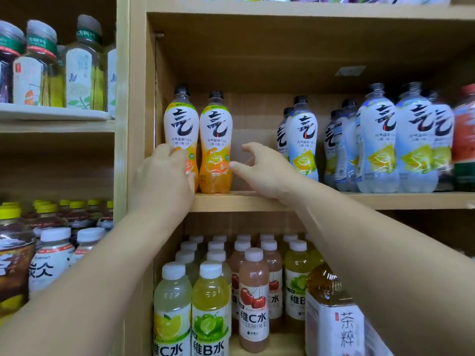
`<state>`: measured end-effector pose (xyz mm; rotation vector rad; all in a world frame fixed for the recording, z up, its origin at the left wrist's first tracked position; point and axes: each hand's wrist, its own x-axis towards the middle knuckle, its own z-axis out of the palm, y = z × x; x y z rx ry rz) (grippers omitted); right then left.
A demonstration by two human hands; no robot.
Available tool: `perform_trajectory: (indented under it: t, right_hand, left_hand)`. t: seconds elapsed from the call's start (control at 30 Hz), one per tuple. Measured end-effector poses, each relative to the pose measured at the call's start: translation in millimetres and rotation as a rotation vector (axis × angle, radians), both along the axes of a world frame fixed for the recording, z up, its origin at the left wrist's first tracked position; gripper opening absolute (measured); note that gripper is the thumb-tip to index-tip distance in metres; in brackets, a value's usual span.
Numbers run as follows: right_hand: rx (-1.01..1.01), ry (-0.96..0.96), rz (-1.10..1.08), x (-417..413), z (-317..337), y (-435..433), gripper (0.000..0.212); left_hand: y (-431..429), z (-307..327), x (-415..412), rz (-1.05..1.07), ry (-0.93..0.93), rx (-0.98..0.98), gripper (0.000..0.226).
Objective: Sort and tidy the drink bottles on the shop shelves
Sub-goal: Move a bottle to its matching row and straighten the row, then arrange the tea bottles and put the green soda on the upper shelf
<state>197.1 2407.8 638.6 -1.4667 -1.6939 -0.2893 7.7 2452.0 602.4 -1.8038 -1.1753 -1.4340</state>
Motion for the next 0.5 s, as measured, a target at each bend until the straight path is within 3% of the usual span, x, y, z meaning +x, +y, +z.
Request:
perform_trajectory:
  t: [0.1, 0.27, 0.5]
  right_hand:
    - [0.031, -0.157, -0.07, 31.0, -17.3, -31.2, 0.05]
    - [0.087, -0.155, -0.126, 107.4, -52.5, -91.6, 0.033]
    - [0.077, -0.177, -0.285, 241.1, -85.7, -196.0, 0.035]
  left_hand:
    - [-7.6, -7.2, 19.2, -0.025, 0.037, 0.053, 0.044]
    - [-45.0, -21.4, 86.9, -0.147, 0.089, 0.098, 0.038]
    - [-127.0, -45.4, 224.5, -0.351, 0.142, 0.112, 0.034]
